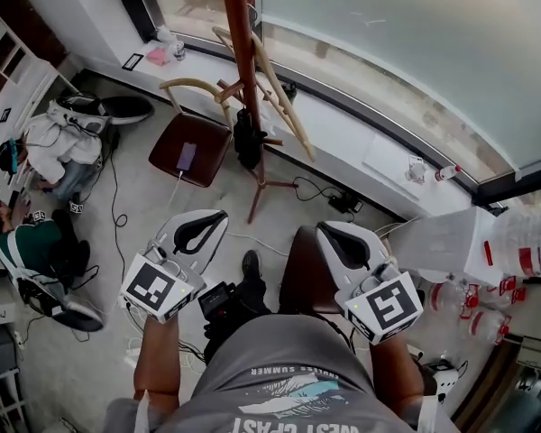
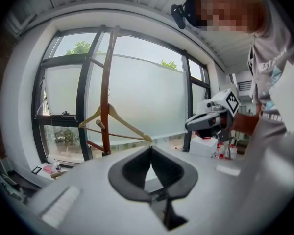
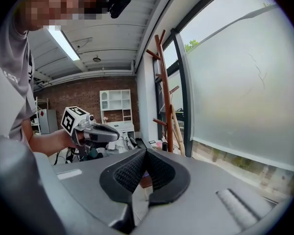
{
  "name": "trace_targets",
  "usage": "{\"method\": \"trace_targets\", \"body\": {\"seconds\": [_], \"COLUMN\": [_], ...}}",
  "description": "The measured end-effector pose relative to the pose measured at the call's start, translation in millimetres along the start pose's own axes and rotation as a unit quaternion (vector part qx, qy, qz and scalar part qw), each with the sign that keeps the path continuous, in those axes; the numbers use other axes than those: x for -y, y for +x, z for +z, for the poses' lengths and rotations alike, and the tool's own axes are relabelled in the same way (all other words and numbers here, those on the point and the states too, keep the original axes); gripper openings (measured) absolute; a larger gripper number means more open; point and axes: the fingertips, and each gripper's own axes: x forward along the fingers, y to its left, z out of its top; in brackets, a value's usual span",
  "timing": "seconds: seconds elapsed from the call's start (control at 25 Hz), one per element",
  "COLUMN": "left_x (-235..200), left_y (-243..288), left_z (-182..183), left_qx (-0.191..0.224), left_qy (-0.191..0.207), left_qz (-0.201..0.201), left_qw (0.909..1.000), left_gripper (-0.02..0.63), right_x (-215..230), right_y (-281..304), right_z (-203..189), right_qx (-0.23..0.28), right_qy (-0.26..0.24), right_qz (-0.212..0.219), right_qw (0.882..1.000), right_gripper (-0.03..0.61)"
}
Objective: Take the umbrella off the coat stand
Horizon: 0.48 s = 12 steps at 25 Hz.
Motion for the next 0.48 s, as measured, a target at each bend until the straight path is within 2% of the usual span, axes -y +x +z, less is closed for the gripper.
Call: {"method": "trace_targets", "body": {"seconds": [0.48], "left_x": [-57], "left_y": [54], "left_z": [-14], "left_qx": [-0.014], "left_qy": [-0.002], "left_qz": [-0.013], "left_qw": [0.9998], "left_gripper": [0.003], "right_x": [30], "right_y": [33], "right_z": [-14], "right_qx": [-0.022], "right_qy": [0.03], "right_qz": [-0.028], "right_qw": [0.999], "right_gripper": [0.002]}}
